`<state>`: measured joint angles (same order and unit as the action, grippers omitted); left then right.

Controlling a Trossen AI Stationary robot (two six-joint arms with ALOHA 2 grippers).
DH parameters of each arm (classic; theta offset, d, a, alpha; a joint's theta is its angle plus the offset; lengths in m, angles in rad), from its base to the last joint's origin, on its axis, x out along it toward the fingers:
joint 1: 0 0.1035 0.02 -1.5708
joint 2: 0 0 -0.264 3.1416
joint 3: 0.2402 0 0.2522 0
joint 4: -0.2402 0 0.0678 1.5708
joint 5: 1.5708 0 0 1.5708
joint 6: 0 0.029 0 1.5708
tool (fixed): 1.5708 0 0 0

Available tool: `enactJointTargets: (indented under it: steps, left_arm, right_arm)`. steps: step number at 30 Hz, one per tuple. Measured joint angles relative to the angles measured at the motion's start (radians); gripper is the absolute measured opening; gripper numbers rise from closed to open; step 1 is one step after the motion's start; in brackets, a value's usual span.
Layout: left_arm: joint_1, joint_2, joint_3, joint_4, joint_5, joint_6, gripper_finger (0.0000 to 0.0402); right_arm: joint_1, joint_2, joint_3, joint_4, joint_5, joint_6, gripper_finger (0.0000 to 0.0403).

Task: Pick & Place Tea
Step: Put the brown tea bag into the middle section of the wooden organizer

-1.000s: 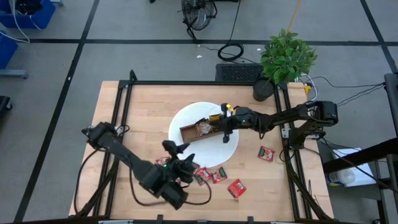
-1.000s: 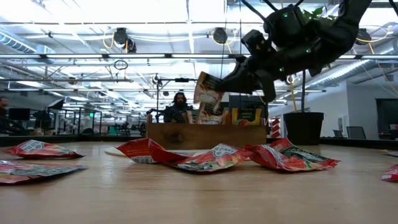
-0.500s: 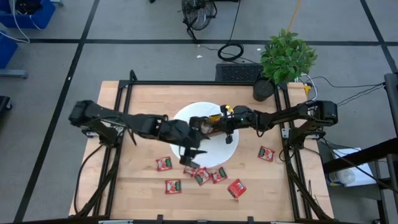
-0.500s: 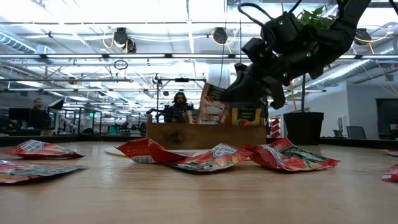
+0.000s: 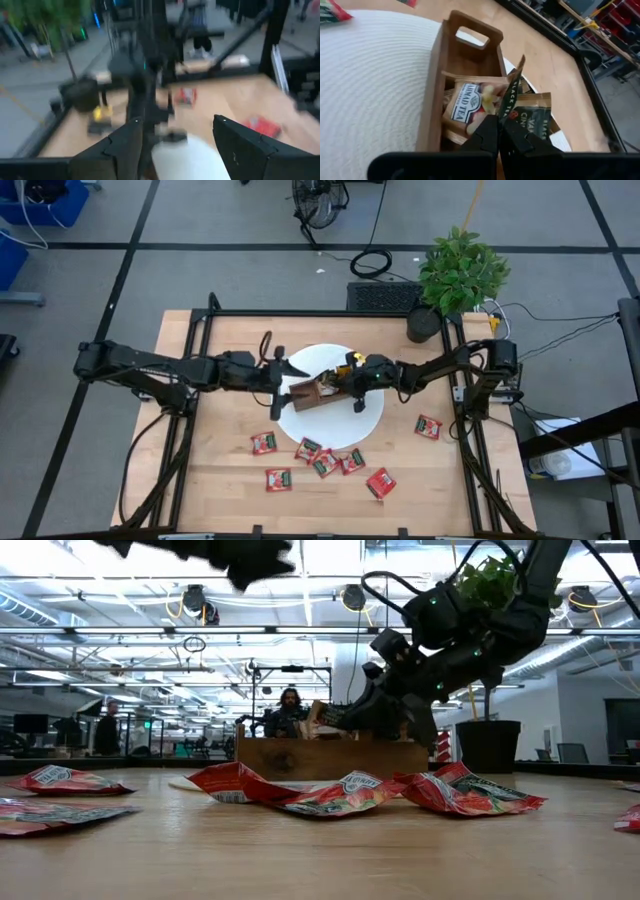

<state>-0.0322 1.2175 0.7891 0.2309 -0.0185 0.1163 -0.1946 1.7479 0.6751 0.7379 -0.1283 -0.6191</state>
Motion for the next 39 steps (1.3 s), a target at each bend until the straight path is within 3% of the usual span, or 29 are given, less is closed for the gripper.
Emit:
enactJointTargets:
  steps: [7,14,19,39]
  left_arm:
    - [0.018,-0.011,-0.036,-0.001,-0.040,0.005,0.0241]
    - [0.021,-0.006,-0.036,-0.026,-0.060,-0.009,0.0241]
    - [0.021,-0.006,-0.036,-0.026,-0.060,-0.016,0.0241]
    - [0.020,-0.006,-0.036,-0.024,-0.060,-0.039,0.0241]
  right_arm:
    - [0.062,-0.009,0.001,-0.007,0.170,-0.082,0.0000]
    - [0.085,-0.009,0.001,-0.024,0.199,-0.093,0.0000]
    - [0.095,-0.009,0.001,-0.019,0.301,-0.130,0.0000]
    - [0.144,-0.009,0.000,-0.018,0.351,-0.126,0.0008]
